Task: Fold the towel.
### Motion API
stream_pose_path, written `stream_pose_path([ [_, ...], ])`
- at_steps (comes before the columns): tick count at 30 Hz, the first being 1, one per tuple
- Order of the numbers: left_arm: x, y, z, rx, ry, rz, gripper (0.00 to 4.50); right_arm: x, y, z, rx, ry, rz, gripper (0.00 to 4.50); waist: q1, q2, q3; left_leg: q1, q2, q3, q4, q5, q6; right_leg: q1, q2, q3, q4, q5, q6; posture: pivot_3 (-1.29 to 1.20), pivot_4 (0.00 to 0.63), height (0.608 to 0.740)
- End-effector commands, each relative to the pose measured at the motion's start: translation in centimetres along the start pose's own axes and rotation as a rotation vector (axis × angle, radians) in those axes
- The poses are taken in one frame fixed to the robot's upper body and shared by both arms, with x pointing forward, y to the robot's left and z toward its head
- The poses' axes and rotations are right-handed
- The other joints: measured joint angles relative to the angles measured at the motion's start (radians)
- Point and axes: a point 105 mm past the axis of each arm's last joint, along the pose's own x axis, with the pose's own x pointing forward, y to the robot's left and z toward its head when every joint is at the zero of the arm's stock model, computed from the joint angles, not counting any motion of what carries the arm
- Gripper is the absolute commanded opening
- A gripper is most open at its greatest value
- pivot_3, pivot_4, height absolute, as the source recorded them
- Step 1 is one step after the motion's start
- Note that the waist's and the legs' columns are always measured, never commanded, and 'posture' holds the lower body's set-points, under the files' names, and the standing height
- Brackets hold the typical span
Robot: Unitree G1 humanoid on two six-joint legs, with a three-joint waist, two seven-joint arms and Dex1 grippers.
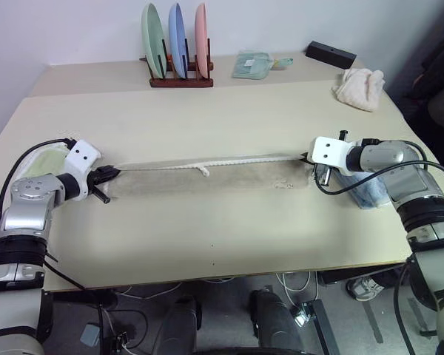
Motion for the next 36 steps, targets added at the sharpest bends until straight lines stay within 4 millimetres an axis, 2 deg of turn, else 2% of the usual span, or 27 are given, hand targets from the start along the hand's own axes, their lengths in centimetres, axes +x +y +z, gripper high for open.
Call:
stream_pose_path([
  [1,-0.5,0.8,-0.2,-0.005,0.008,0.035,0.0,-0.6,-1.8,0.4,-0.023,-0.013,-0.073,0.04,0.0,0.0,0.0,0.0,0.0,0.0,0.0,0.0,0.0,0.0,0.0,0.0,0.0,0.0,0.0,0.0,0.15,0.74],
  [2,-0.6,0.7,-0.3,-0.01,0.011,0.033,0.0,-0.6,-2.0,0.3,-0.021,-0.012,-0.088,0.04,0.0,0.0,0.0,0.0,0.0,0.0,0.0,0.0,0.0,0.0,0.0,0.0,0.0,0.0,0.0,0.0,0.15,0.74],
  [3,-0.6,0.7,-0.4,-0.014,0.012,0.032,0.29,-0.5,-2.2,0.3,-0.018,-0.012,-0.103,0.01,0.0,0.0,0.0,0.0,0.0,0.0,0.0,0.0,0.0,0.0,0.0,0.0,0.0,0.0,0.0,0.0,0.15,0.74],
  [5,-0.7,0.7,-0.5,-0.032,0.011,0.035,0.86,-0.5,-2.6,0.2,-0.009,-0.012,-0.132,0.59,0.0,0.0,0.0,0.0,0.0,0.0,0.0,0.0,0.0,0.0,0.0,0.0,0.0,0.0,0.0,0.0,0.15,0.74],
  [6,-0.7,0.7,-0.5,-0.034,0.01,0.036,1.34,-0.5,-2.7,0.2,-0.012,-0.011,-0.144,0.9,0.0,0.0,0.0,0.0,0.0,0.0,0.0,0.0,0.0,0.0,0.0,0.0,0.0,0.0,0.0,0.0,0.15,0.74],
  [11,-0.6,1.8,0.1,-0.041,-0.03,0.136,3.85,-0.3,-3.5,0.0,-0.026,0.0,-0.215,3.34,0.0,0.0,0.0,0.0,0.0,0.0,0.0,0.0,0.0,0.0,0.0,0.0,0.0,0.0,0.0,0.0,0.15,0.74],
  [15,-0.6,3.2,1.6,-0.129,-0.138,0.261,3.85,-0.5,-4.0,-0.1,-0.037,0.009,-0.274,3.34,0.001,0.0,0.0,0.0,0.0,0.0,0.0,0.0,0.0,0.0,0.0,0.0,0.0,0.0,0.0,0.0,0.15,0.74],
  [19,-1.0,5.4,0.3,-0.268,-0.129,0.459,3.85,-1.5,-4.7,-0.2,-0.007,-0.007,-0.355,3.34,0.001,0.0,0.0,0.0,0.0,0.0,0.0,0.0,0.0,0.0,0.0,0.0,0.0,0.0,0.001,0.0,0.15,0.74],
  [22,-0.8,5.0,0.0,-0.336,-0.153,0.462,3.85,-2.4,-4.6,-0.2,0.035,-0.026,-0.39,3.34,0.001,0.0,0.0,0.0,0.0,0.0,0.0,0.0,0.0,0.0,0.0,0.0,0.0,0.001,0.001,0.0,0.15,0.74],
  [26,-0.9,3.4,1.5,-0.304,-0.242,0.39,3.88,-4.2,-2.7,1.0,0.251,-0.131,-0.354,4.46,0.002,0.0,0.0,0.0,0.0,-0.001,0.0,0.0,0.0,0.0,0.0,0.0,0.0,0.001,0.001,0.0,0.15,0.74],
  [29,-1.5,2.1,3.6,-0.291,-0.346,0.309,3.88,-5.6,0.2,3.0,0.531,-0.267,-0.274,4.46,0.009,0.0,0.0,-0.001,0.0,-0.002,0.001,0.0,0.0,0.001,0.0,0.0,0.0,0.001,0.001,0.0,0.15,0.74],
  [32,-1.4,-0.5,5.5,-0.241,-0.4,0.188,3.88,-6.5,3.0,4.8,0.734,-0.347,-0.192,4.46,0.01,-0.001,-0.001,0.0,0.0,-0.002,0.002,0.0,0.0,0.002,0.0,0.0,0.0,0.001,0.001,0.0,0.15,0.74],
  [35,-0.6,-4.4,6.6,-0.165,-0.404,0.034,3.88,-6.7,5.8,6.0,0.985,-0.41,-0.125,4.46,0.009,-0.001,-0.001,0.003,0.0,-0.002,0.002,0.0,0.0,0.005,0.0,0.0,-0.001,0.001,0.001,0.0,0.15,0.74],
  [36,-0.2,-6.3,7.1,-0.141,-0.407,-0.036,3.88,-6.4,6.9,6.2,1.103,-0.419,-0.104,4.46,0.009,-0.001,-0.001,0.003,0.0,-0.002,0.002,0.0,0.0,0.006,0.0,0.0,-0.001,0.001,0.001,0.0,0.15,0.74],
])
